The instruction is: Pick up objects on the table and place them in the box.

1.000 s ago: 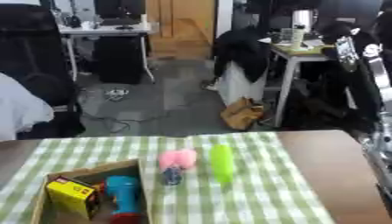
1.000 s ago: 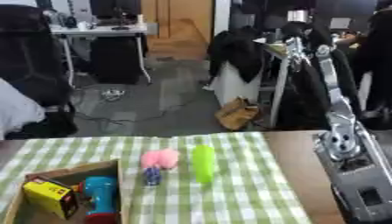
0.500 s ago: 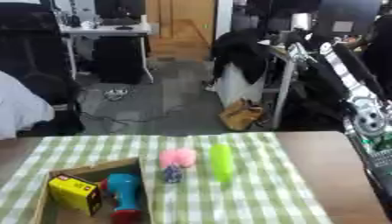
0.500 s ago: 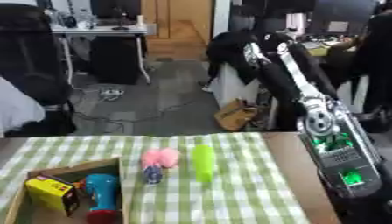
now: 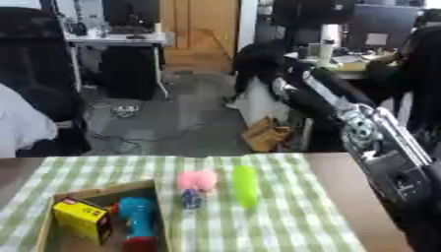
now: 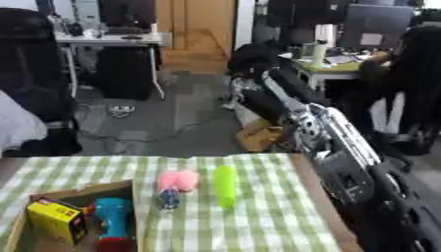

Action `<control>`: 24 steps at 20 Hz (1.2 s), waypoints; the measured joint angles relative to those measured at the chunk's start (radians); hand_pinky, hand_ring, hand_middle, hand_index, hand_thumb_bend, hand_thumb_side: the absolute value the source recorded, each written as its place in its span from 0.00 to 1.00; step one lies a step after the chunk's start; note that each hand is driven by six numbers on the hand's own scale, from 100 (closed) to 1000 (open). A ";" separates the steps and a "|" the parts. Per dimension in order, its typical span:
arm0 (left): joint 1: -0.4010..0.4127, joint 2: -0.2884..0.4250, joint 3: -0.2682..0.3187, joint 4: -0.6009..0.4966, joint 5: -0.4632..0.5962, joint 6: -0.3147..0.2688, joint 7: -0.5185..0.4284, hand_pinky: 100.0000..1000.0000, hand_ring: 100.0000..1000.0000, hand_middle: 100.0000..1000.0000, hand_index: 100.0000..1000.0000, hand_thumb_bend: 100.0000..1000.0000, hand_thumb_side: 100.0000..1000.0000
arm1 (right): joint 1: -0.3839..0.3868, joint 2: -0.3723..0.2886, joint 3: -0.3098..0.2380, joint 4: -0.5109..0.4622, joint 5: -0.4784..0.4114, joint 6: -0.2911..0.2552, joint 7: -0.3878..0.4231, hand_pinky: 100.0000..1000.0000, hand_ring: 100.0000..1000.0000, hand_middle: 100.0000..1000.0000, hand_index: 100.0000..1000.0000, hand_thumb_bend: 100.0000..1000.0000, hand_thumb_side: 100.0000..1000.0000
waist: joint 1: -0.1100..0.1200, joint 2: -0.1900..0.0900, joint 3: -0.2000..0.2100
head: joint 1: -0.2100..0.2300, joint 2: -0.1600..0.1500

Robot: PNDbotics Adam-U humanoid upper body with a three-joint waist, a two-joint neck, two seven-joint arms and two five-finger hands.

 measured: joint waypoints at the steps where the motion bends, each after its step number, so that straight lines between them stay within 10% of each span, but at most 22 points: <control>1: 0.000 0.000 -0.002 0.000 0.001 0.000 -0.001 0.83 0.86 0.83 0.88 0.12 1.00 | -0.009 -0.007 0.014 0.026 -0.001 -0.004 0.020 0.87 0.88 0.83 0.91 0.01 1.00 | 0.000 -0.002 0.001 | -0.003 0.003; 9: -0.001 0.000 -0.008 0.000 0.011 0.000 -0.007 0.83 0.86 0.83 0.88 0.12 1.00 | -0.093 -0.007 0.115 0.262 -0.020 0.020 0.127 0.90 0.93 0.85 0.96 0.24 1.00 | -0.003 -0.009 0.011 | -0.023 0.013; 24: -0.007 -0.008 -0.013 0.000 0.019 0.001 -0.014 0.82 0.86 0.82 0.88 0.12 1.00 | -0.181 0.122 0.129 0.692 0.147 -0.019 0.271 0.89 0.92 0.86 0.97 0.28 1.00 | -0.018 -0.029 0.029 | -0.060 0.031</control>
